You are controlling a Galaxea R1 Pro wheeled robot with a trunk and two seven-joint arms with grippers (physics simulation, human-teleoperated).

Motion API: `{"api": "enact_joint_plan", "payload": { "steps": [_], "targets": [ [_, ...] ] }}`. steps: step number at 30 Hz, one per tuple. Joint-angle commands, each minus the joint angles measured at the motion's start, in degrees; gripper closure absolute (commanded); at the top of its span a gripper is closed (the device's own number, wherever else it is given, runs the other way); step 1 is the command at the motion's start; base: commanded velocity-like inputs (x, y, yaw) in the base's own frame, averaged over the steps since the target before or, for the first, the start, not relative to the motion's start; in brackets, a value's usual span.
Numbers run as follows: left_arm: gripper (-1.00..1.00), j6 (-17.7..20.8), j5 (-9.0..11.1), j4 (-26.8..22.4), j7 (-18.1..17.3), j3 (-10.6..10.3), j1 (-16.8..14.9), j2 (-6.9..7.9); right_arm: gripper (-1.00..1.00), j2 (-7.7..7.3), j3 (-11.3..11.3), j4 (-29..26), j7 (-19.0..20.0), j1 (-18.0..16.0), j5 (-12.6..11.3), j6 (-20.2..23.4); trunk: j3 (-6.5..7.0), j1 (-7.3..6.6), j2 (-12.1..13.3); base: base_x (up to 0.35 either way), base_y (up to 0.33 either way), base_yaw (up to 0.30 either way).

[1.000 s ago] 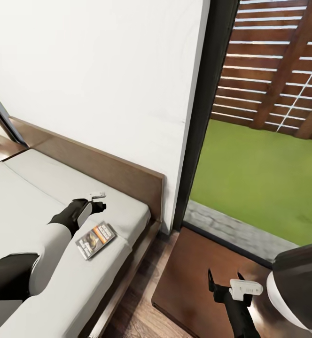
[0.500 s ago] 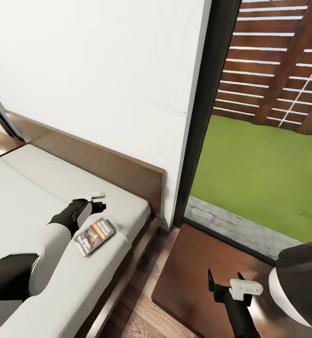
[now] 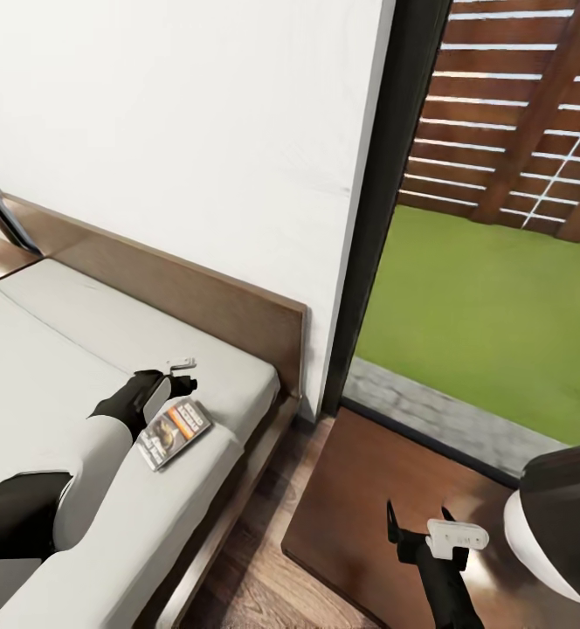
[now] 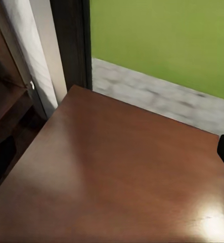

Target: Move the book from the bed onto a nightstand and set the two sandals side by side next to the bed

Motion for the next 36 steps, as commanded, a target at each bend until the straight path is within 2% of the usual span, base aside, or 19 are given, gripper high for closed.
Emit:
{"api": "enact_joint_plan", "payload": {
  "steps": [1,12,23,33,36],
  "targets": [
    [-1.00,0.3,0.6,-0.2,0.3,0.1,0.0,-0.01,-1.00,0.00,0.1,0.0,-0.3,0.0,0.3,-0.1,-0.31,0.23,-0.4,0.000,0.000,0.000],
    [-1.00,-0.8,0.6,-0.3,0.2,0.0,0.0,-0.09,-1.00,0.00,0.1,0.0,-0.3,0.0,0.3,0.0,-3.26,2.64,-4.9,0.000,0.000,0.000],
    [-1.00,-1.0,0.6,-0.4,0.3,0.0,0.0,-0.09,-1.00,0.00,0.1,0.0,-0.3,0.0,0.3,-0.1,-3.41,2.64,-4.9,0.000,0.000,0.000],
    [-1.00,-1.0,0.6,-0.3,0.3,0.0,0.0,-0.01,-1.00,0.00,0.1,0.0,-0.3,0.0,0.3,-0.1,-5.82,4.84,-8.9,0.000,0.000,0.000],
    [-1.00,-1.0,0.6,-0.3,0.3,0.0,0.0,-0.01,-1.00,0.00,0.1,0.0,-0.3,0.0,0.3,-0.1,-6.08,4.84,-8.9,0.000,0.000,0.000]
  ]
}}
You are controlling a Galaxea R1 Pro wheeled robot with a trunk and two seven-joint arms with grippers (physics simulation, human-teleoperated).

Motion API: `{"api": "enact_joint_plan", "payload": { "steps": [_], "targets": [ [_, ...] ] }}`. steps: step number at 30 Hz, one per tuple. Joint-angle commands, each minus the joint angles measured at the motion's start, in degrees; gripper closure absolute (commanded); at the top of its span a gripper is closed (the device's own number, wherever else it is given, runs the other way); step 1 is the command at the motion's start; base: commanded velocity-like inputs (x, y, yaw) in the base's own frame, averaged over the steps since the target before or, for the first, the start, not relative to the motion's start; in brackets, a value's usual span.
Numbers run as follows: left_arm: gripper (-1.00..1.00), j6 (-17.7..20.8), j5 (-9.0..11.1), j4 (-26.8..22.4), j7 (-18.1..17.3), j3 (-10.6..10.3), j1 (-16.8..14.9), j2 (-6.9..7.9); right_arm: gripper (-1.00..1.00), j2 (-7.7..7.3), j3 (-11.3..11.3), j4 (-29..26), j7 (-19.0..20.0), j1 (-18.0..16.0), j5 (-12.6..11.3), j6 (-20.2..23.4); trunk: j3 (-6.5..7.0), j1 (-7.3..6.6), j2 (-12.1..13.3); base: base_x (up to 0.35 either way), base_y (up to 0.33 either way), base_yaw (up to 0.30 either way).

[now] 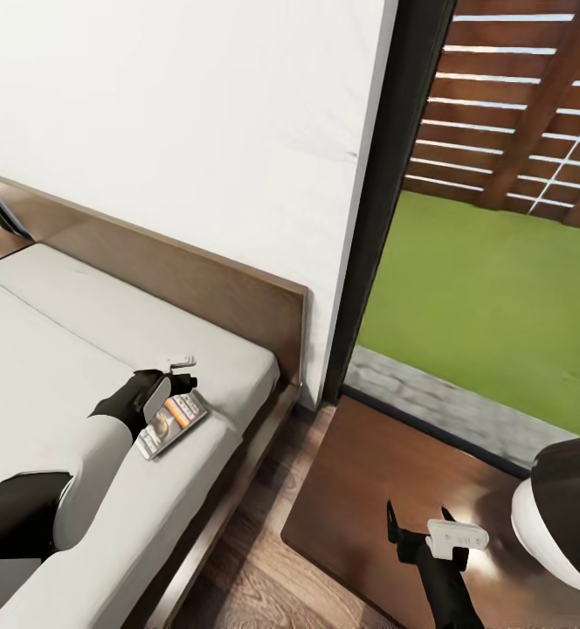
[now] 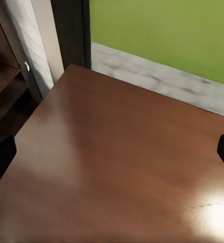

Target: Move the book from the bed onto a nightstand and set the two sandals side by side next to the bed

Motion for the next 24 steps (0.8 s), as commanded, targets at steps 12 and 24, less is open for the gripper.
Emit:
{"api": "enact_joint_plan", "payload": {
  "steps": [12,24],
  "targets": [
    [-1.00,0.3,0.6,-0.2,0.3,0.1,0.0,-0.01,-1.00,0.00,0.1,0.0,-0.3,0.0,0.3,-0.1,-0.28,0.00,0.0,0.000,0.000,0.000],
    [-1.00,0.2,0.6,-0.2,0.3,0.1,0.0,0.02,-1.00,0.00,0.1,0.1,-0.3,0.0,0.3,-0.1,-0.28,0.00,0.0,0.000,0.000,0.000]
  ]
}}
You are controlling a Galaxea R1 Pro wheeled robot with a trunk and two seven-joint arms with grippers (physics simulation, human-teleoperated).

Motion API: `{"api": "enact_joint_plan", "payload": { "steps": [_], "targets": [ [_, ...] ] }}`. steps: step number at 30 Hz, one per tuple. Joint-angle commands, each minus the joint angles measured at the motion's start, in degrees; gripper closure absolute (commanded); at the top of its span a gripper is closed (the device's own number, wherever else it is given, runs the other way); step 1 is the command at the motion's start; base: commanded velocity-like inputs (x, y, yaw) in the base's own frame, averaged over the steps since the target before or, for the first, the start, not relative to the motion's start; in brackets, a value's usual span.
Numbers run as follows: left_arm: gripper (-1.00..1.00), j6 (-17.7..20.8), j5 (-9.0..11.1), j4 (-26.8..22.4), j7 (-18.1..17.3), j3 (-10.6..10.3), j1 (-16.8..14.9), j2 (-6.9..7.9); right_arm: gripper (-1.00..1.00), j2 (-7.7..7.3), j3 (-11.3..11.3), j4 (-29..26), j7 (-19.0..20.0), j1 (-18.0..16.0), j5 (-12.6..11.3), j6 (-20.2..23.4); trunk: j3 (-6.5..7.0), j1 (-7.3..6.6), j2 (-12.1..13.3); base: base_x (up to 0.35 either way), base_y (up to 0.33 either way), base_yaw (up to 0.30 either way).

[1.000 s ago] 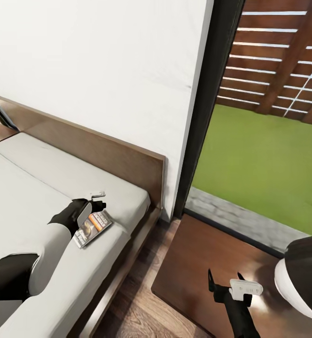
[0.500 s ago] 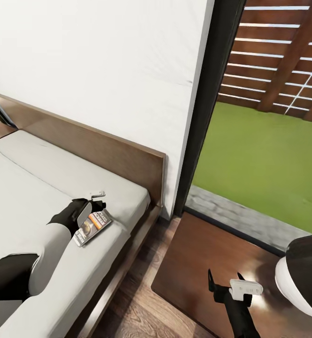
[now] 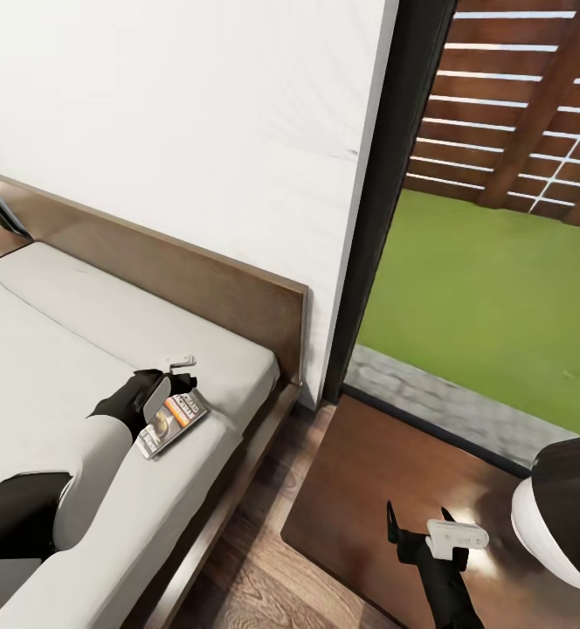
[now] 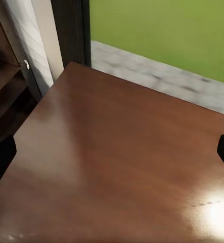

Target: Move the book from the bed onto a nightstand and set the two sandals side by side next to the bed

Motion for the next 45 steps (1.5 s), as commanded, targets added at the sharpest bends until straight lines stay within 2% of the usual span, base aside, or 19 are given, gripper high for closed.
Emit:
{"api": "enact_joint_plan", "payload": {
  "steps": [1,4,11,15,20,28,43,45],
  "targets": [
    [-1.00,0.3,0.6,-0.1,0.3,0.1,0.0,-0.02,-1.00,0.00,0.1,0.0,-0.3,0.0,0.3,-0.1,-0.03,0.00,0.0,0.000,0.000,0.000],
    [-1.00,0.3,0.6,-0.1,0.3,0.1,0.0,-0.03,-1.00,0.00,0.1,0.0,-0.3,0.0,0.3,-0.1,-0.03,0.00,0.0,0.000,0.000,0.000],
    [-1.00,0.2,0.6,-0.1,0.6,0.1,0.0,0.03,-1.00,0.00,0.1,0.0,-0.3,0.0,0.3,-0.1,-1.61,1.54,-2.8,0.000,0.000,0.000],
    [-1.00,0.2,0.6,-0.2,0.8,0.2,0.0,0.04,-1.00,0.00,0.1,0.0,-0.3,0.0,0.3,-0.1,-1.94,1.54,-2.8,0.000,0.000,0.000],
    [-1.00,-0.5,0.7,-0.2,0.9,0.1,0.0,1.15,-1.00,0.00,0.1,0.0,-0.3,0.0,0.3,-0.1,-2.07,1.54,-2.8,0.000,0.000,0.000],
    [-1.00,-0.7,0.8,-0.2,0.8,0.1,0.0,2.07,-1.00,0.00,0.1,0.0,-0.3,0.0,0.3,-0.1,-3.55,3.30,-6.0,0.000,0.000,0.000],
    [-1.00,-0.8,0.9,-0.4,0.4,0.1,0.0,1.66,-1.00,0.00,0.1,0.2,-0.3,0.0,0.4,-0.1,-7.16,6.59,-12.0,0.000,0.000,0.000],
    [-1.00,-0.8,1.0,-0.4,0.4,0.1,0.0,1.62,-1.00,0.00,0.1,0.2,-0.3,0.0,0.4,-0.1,-7.33,6.59,-12.0,0.000,0.000,0.000]
  ]
}}
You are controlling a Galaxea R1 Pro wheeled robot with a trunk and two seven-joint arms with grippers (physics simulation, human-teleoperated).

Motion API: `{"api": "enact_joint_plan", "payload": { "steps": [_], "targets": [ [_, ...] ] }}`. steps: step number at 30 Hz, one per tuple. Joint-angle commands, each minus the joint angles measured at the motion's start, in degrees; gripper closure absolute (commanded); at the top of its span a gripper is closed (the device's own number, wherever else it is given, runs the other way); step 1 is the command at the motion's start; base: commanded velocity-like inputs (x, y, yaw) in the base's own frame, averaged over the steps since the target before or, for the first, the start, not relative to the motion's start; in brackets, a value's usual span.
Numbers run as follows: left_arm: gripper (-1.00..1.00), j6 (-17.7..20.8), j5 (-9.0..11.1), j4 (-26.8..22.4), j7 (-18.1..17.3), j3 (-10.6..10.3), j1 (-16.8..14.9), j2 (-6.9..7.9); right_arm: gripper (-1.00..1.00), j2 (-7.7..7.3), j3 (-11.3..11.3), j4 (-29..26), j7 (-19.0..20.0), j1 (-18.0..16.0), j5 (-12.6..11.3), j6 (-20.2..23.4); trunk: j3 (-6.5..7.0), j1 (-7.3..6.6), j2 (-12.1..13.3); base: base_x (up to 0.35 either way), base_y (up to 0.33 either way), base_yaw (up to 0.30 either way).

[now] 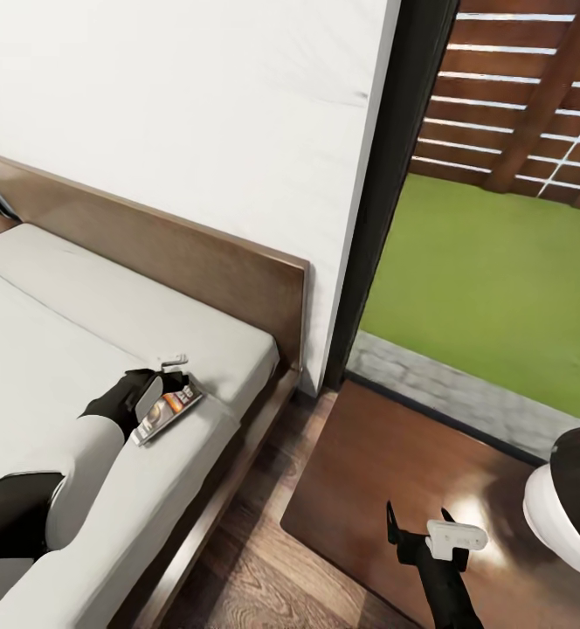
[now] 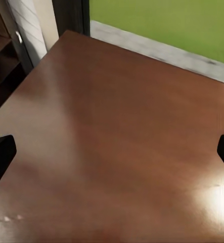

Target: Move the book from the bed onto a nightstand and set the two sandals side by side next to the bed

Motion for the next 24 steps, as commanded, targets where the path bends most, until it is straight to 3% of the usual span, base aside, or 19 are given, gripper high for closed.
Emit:
{"api": "enact_joint_plan", "payload": {
  "steps": [1,24],
  "targets": [
    [-1.00,0.3,0.6,-0.1,0.3,0.1,0.0,-0.05,-1.00,0.00,0.1,0.0,-0.3,0.0,0.3,-0.1,-0.09,0.00,0.0,0.000,0.000,0.000],
    [-1.00,0.4,0.6,-0.9,0.1,0.1,0.0,-0.10,-1.00,0.00,0.1,0.0,-0.3,0.0,0.3,-0.1,-0.24,0.00,0.0,0.000,0.000,0.000]
  ]
}}
